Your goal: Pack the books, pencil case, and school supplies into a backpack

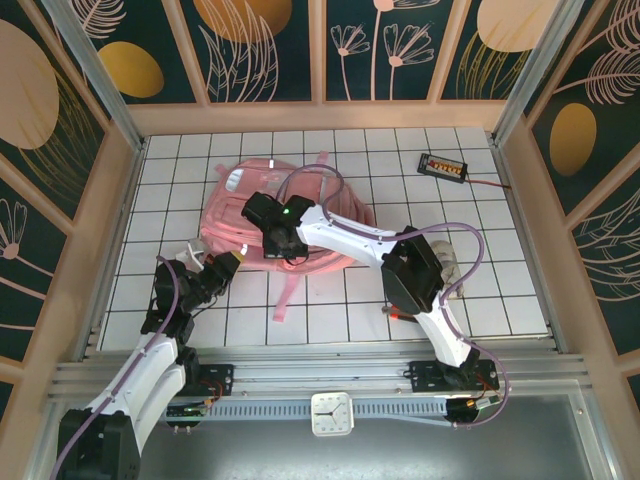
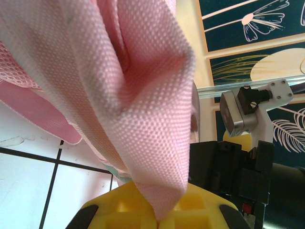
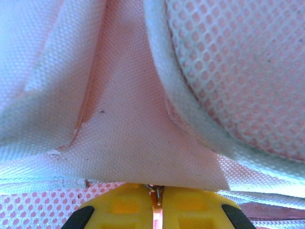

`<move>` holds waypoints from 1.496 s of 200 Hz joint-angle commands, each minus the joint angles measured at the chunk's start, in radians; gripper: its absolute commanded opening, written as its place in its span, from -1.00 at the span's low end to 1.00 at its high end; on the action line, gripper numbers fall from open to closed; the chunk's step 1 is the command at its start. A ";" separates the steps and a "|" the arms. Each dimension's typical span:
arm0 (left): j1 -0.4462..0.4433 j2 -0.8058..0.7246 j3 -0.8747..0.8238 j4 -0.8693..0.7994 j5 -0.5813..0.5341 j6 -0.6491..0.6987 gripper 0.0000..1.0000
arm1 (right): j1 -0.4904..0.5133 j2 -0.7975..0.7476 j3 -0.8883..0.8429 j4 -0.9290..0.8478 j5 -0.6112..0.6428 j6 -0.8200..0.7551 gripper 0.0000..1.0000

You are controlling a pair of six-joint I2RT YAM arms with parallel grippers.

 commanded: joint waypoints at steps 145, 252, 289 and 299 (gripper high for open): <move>0.008 -0.133 -0.045 -0.198 -0.076 0.132 -1.00 | -0.153 -0.049 -0.003 -0.110 -0.410 -0.281 -1.00; 0.007 -0.105 0.040 -0.253 -0.208 0.047 -1.00 | -0.211 -0.164 -0.325 -0.112 -0.292 -0.412 -1.00; 0.007 -0.076 0.043 -0.243 -0.172 0.056 -1.00 | -0.209 -0.169 -0.324 -0.023 -0.376 -0.400 -0.96; 0.007 -0.078 0.037 -0.237 -0.161 0.055 -1.00 | -0.208 -0.156 -0.326 -0.007 -0.395 -0.394 -0.85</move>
